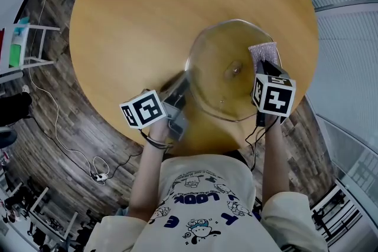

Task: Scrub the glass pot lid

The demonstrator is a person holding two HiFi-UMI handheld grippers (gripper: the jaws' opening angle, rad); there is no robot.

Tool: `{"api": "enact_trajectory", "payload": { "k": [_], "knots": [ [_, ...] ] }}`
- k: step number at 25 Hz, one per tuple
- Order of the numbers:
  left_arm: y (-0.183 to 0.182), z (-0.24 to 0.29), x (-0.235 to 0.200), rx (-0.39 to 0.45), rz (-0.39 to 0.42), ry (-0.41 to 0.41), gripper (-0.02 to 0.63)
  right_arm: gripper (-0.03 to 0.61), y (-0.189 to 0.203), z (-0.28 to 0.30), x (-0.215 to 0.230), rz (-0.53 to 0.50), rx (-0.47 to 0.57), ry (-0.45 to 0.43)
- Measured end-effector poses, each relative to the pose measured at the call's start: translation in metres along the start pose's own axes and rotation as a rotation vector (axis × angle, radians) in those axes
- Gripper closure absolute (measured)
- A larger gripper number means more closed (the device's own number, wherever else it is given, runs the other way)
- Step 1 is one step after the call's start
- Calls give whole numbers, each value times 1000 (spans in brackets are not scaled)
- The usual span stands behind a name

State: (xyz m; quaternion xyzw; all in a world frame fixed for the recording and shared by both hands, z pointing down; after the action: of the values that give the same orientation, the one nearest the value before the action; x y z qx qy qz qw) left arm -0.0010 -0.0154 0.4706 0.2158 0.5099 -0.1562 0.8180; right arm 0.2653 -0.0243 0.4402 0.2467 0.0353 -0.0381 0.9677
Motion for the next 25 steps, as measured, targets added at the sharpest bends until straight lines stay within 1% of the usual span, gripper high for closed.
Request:
{"api": "enact_trajectory", "payload": {
  "k": [18, 25],
  "knots": [
    [2, 0, -2, 8, -10, 10, 540, 535, 26, -9, -13, 59, -48, -58],
    [4, 0, 0, 9, -10, 11, 540, 535, 34, -15, -17, 66, -69, -71]
  ]
}}
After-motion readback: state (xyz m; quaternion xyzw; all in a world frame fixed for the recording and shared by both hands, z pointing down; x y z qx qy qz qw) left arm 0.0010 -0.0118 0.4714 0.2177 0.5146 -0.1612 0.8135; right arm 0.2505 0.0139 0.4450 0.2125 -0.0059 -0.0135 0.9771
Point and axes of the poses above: the fingertips, and each gripper's own axes: z forward along the fingers, x to its right, y out of its underside, the point moved 5 cm from there along -z, backward along the fingers, and after that the axes turned 3 degrees about -y, right-handed, at the moved point
